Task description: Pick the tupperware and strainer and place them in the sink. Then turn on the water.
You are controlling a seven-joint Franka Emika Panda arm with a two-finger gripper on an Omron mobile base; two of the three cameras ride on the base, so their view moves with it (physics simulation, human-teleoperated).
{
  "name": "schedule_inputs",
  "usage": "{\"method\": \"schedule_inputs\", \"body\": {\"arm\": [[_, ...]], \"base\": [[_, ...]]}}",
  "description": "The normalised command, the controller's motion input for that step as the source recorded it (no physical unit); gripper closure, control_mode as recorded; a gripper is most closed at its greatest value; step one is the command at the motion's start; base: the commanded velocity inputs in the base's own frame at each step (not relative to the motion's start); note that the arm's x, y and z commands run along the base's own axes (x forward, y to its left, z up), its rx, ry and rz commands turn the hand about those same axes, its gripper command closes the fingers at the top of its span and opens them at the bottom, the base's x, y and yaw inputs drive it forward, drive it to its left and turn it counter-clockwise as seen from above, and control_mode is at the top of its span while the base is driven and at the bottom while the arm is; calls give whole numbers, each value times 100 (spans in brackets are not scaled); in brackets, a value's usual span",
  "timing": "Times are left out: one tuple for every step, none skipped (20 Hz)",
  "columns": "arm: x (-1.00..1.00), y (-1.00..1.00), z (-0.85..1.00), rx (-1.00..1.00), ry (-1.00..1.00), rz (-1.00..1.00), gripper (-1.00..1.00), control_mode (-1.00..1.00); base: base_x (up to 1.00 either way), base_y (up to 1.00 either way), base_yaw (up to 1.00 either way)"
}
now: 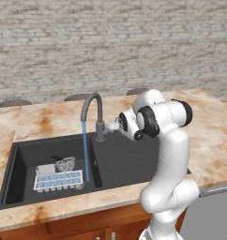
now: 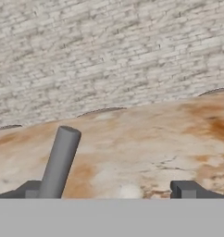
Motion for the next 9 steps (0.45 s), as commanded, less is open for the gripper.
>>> {"method": "schedule_inputs", "body": {"arm": [[-42, -66, -48, 10, 0, -17, -100, -100], [-31, -54, -32, 9, 0, -15, -100, -100], [-21, -36, -10, 9, 0, -11, -100, -100], [-16, -23, 0, 7, 0, -8, -100, -100], [-16, -15, 0, 7, 0, -4, -100, -100], [-18, -8, 0, 6, 0, -1, -100, -100], [-12, 0, 0, 3, 0, 0, -100, -100], [-9, 0, 0, 3, 0, 0, -100, -100], [0, 0, 0, 0, 0, 0, -100, -100]], "base": [[0, 0, 0], [0, 0, 0], [0, 0, 0], [0, 0, 0], [0, 0, 0], [0, 0, 0], [0, 0, 0], [0, 0, 0], [0, 0, 0]]}}
